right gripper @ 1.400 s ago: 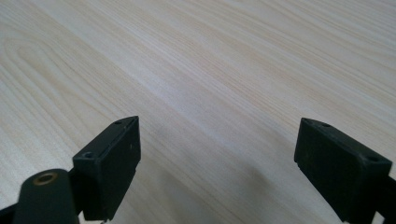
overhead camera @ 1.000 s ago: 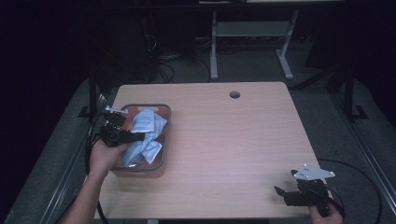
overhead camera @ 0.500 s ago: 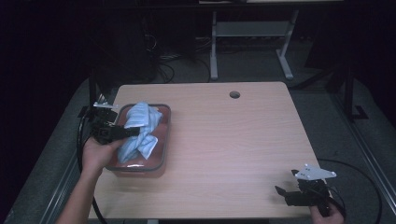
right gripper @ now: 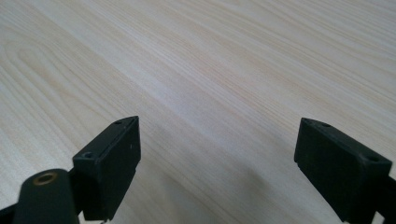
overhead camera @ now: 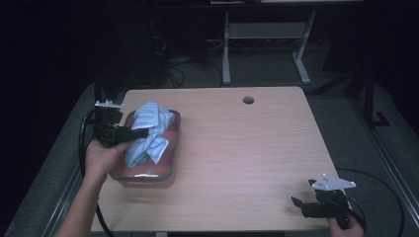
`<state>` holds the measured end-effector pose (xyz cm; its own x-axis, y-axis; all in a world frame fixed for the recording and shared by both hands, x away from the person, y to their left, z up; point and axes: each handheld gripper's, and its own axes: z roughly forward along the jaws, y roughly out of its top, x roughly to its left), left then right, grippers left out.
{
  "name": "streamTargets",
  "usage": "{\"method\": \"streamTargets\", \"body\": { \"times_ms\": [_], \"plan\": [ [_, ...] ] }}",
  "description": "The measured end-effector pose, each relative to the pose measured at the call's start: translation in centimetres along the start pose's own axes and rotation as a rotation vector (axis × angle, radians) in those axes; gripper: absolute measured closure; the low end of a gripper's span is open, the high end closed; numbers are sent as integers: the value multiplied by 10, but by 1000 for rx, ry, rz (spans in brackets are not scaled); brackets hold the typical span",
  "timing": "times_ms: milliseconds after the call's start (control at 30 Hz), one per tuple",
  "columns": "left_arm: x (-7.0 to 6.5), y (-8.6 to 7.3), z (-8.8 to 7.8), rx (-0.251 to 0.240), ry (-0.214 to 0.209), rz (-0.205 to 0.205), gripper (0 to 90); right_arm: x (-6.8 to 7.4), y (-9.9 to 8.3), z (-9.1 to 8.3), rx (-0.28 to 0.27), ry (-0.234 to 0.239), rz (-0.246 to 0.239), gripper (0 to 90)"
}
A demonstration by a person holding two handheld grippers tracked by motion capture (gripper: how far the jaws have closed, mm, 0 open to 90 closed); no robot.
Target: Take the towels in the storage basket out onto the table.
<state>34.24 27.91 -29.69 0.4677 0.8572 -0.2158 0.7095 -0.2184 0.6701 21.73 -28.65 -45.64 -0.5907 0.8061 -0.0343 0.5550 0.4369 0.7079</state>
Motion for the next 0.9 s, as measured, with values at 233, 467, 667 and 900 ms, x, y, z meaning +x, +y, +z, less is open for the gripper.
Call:
{"method": "streamTargets", "body": {
  "times_ms": [233,467,667,900],
  "plan": [
    [-9,12,-5,-6,-5,20,626,0,0,0,1,-1,0,140],
    [-20,24,-10,-12,-20,44,626,0,0,0,1,-1,0,140],
    [-27,31,-12,-17,-33,58,625,-1,0,0,0,-1,1,140],
    [-36,35,-9,-10,-39,74,623,-1,1,0,1,0,-1,140]
  ]
}}
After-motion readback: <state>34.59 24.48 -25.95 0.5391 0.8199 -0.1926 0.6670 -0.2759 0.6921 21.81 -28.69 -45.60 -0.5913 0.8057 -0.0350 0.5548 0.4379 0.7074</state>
